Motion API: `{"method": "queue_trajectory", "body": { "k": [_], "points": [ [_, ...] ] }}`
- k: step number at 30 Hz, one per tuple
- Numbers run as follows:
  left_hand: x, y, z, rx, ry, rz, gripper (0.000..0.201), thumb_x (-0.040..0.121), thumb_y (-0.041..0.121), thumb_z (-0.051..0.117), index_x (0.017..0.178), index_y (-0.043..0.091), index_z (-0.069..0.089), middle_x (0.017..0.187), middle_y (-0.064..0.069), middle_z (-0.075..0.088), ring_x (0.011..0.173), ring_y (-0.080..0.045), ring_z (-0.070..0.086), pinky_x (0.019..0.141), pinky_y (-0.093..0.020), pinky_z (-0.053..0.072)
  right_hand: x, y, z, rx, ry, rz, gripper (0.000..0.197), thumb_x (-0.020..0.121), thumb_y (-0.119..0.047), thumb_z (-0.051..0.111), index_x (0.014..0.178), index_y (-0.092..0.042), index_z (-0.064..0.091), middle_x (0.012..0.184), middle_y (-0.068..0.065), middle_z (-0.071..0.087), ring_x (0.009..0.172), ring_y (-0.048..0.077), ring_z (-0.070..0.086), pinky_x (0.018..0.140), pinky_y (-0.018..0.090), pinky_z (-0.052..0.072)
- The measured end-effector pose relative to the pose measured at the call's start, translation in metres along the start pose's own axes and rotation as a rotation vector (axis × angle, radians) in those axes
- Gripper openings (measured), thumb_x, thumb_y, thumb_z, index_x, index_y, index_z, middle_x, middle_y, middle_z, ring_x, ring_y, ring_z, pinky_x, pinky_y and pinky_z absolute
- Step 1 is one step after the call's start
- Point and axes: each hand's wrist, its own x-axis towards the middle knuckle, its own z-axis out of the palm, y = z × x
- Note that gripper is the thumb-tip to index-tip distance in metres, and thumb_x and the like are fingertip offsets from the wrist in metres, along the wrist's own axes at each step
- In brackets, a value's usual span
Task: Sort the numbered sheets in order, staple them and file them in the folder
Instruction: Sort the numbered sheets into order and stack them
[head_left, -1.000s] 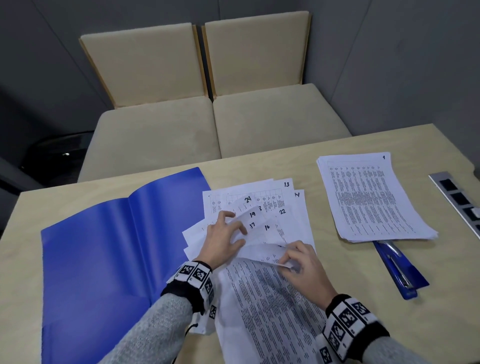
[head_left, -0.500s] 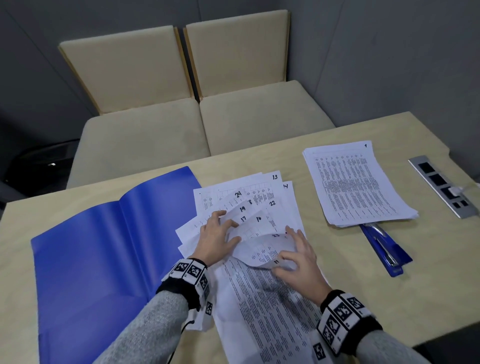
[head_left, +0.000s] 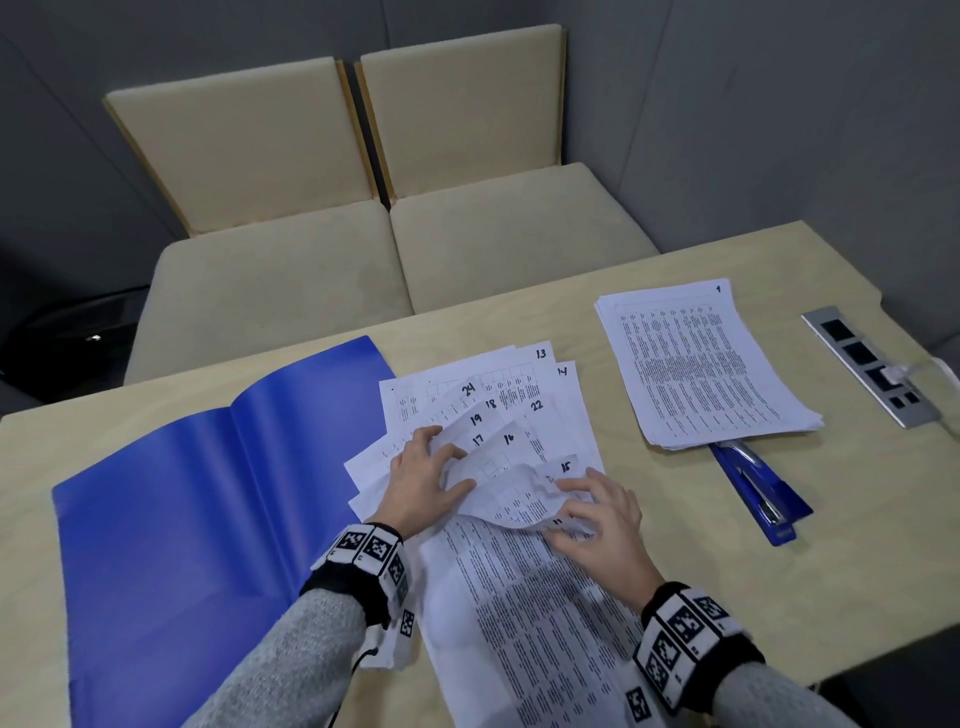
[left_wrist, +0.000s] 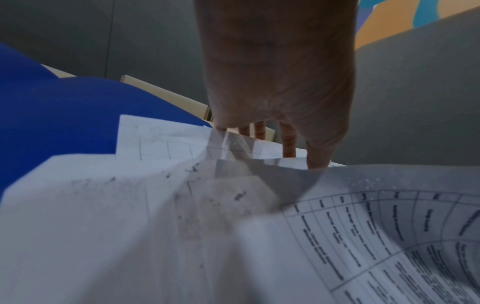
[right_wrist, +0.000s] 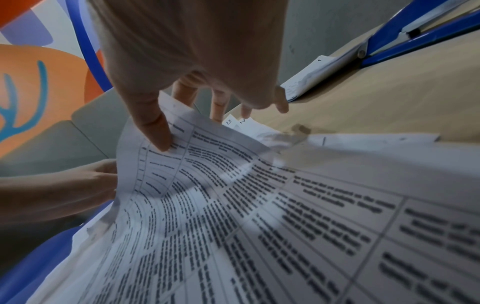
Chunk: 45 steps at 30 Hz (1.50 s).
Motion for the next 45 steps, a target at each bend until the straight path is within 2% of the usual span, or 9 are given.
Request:
{"method": "queue_trajectory", "body": {
  "k": [4,8,16,22,27,30,34,40,45],
  "points": [
    [-0.001,-0.001,0.000,-0.022,0.014,0.002,0.039,0.087,0.047,0.060,0.120,0.027,0.055,0.144,-0.006,0.028,0.135,-0.021,0.031,0.110,-0.046,0.023,-0.002,0.002,0.002,0.010,0.037,-0.026,0.013,0.067,-0.033,0.071,0.059,-0.026,0.063,0.126,-0.020,0.041,0.125,-0.003,0.020,0.112,0.052,0.012],
    [-0.002,-0.002,0.001,-0.019,0.021,-0.005,0.040,0.087,0.047,0.060,0.121,0.026,0.055,0.143,-0.006,0.030,0.135,-0.022,0.032,0.109,-0.045,0.024,-0.004,-0.001,0.003,0.042,0.104,-0.053,0.014,0.067,-0.032,0.070,0.062,-0.019,0.068,0.139,-0.011,0.033,0.127,0.001,0.026,0.105,0.035,0.020],
    [-0.004,-0.004,0.000,-0.020,0.013,0.016,0.044,0.084,0.052,0.061,0.120,0.027,0.055,0.143,-0.005,0.029,0.136,-0.021,0.030,0.109,-0.044,0.023,0.001,-0.006,-0.001,0.023,-0.032,0.057,0.036,0.073,-0.026,0.076,0.056,-0.040,0.047,0.125,-0.010,0.045,0.120,0.003,0.036,0.097,0.031,0.014],
    [-0.004,-0.007,0.000,-0.017,0.005,-0.004,0.045,0.084,0.055,0.058,0.119,0.028,0.055,0.143,-0.005,0.028,0.134,-0.020,0.032,0.109,-0.045,0.024,-0.003,-0.008,-0.003,0.014,-0.073,0.043,0.031,0.071,-0.037,0.072,0.055,-0.036,0.045,0.102,-0.013,0.045,0.110,-0.012,0.035,0.091,0.027,0.013],
    [-0.005,-0.007,0.000,-0.013,0.005,0.002,0.039,0.087,0.047,0.060,0.120,0.027,0.055,0.143,-0.005,0.028,0.133,-0.020,0.032,0.109,-0.044,0.023,-0.007,-0.010,0.001,0.023,-0.062,0.059,0.025,0.075,-0.024,0.074,0.061,-0.025,0.053,0.098,-0.009,0.045,0.103,-0.027,0.023,0.097,0.031,0.016],
    [-0.006,-0.001,0.000,-0.004,0.117,0.043,0.034,0.092,0.046,0.048,0.119,0.027,0.056,0.141,-0.006,0.033,0.130,-0.022,0.036,0.108,-0.043,0.023,-0.004,-0.007,0.003,0.023,-0.045,0.045,0.020,0.074,-0.027,0.072,0.064,-0.017,0.057,0.098,-0.009,0.048,0.105,-0.023,0.028,0.103,0.036,0.017],
    [-0.001,0.028,-0.003,-0.002,0.149,0.136,0.048,0.091,0.055,0.029,0.110,0.027,0.062,0.116,0.003,0.049,0.104,-0.013,0.047,0.091,-0.035,0.035,-0.005,-0.008,0.002,0.053,-0.032,0.027,0.030,0.066,-0.046,0.056,0.068,-0.017,0.059,0.089,-0.009,0.052,0.100,-0.010,0.042,0.105,0.040,0.017],
    [0.020,0.049,-0.008,-0.168,-0.227,0.064,0.020,0.078,0.036,0.073,0.090,0.023,0.064,0.076,0.008,0.057,0.067,-0.007,0.050,0.064,-0.027,0.042,-0.007,-0.011,-0.002,0.025,-0.044,0.002,0.016,0.075,-0.035,0.065,0.073,-0.019,0.065,0.089,-0.007,0.054,0.099,-0.006,0.042,0.102,0.036,0.021],
    [0.008,0.059,-0.019,0.112,0.078,0.369,0.017,0.083,0.016,0.066,0.075,0.017,0.051,0.070,0.004,0.055,0.061,-0.018,0.052,0.054,-0.028,0.038,-0.006,-0.010,-0.008,0.082,-0.018,0.006,0.019,0.069,-0.042,0.059,0.063,-0.028,0.049,0.077,-0.012,0.049,0.078,0.005,0.050,0.089,0.040,0.034]
  ]
}}
